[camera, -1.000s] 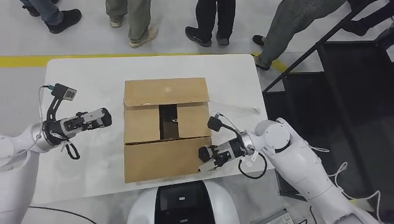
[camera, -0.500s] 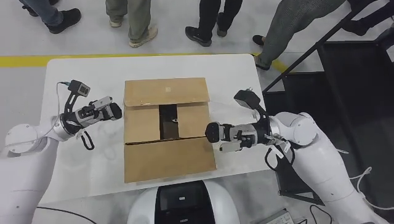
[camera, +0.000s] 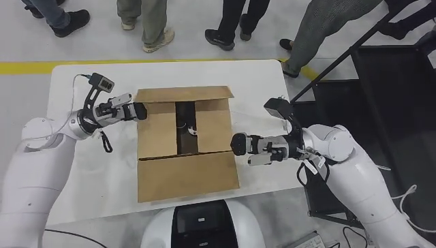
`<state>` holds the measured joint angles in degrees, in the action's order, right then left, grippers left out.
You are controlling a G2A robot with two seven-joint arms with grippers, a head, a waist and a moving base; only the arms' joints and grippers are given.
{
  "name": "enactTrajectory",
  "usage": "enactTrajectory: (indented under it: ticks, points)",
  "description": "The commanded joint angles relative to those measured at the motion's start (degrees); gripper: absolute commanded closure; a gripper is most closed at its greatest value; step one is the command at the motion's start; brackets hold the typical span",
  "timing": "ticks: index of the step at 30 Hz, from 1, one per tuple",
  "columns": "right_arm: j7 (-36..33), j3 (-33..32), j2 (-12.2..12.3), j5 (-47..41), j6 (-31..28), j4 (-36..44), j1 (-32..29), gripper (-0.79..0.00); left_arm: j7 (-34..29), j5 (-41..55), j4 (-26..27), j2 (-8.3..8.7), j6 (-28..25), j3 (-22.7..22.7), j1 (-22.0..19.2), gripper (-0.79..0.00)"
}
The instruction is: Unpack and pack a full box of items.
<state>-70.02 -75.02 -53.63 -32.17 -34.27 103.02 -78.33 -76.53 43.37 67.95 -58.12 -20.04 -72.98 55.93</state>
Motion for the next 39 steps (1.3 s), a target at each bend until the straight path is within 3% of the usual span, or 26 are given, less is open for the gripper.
enactTrajectory:
  ticks: [1,12,22,31,39]
  points:
    - [0.3,0.2,0.1,0.0,-0.3,-0.2,0.1,-0.785,0.2,1.4,-0.7,-0.33,-0.8,0.4,-1.2,-0.785]
    - [3.7,2.0,0.7,0.2,-3.7,-2.5,0.6,-0.785,6.7,1.6,-10.2,-3.08,-4.7,5.3,-11.3,-0.785]
    - [7.7,1.9,1.1,3.0,-7.7,-4.9,-0.4,-0.785,13.9,-9.7,-23.2,-5.27,-9.0,10.5,-21.3,-0.785]
    - [9.8,1.0,1.3,4.0,-9.8,-5.5,-1.3,-0.785,17.8,-16.9,-31.7,-7.99,-14.1,15.9,-25.6,-0.785]
    - [10.9,0.9,1.2,4.7,-10.0,-5.4,-1.6,-0.785,19.7,-19.6,-37.7,-9.86,-15.3,18.5,-27.3,-0.785]
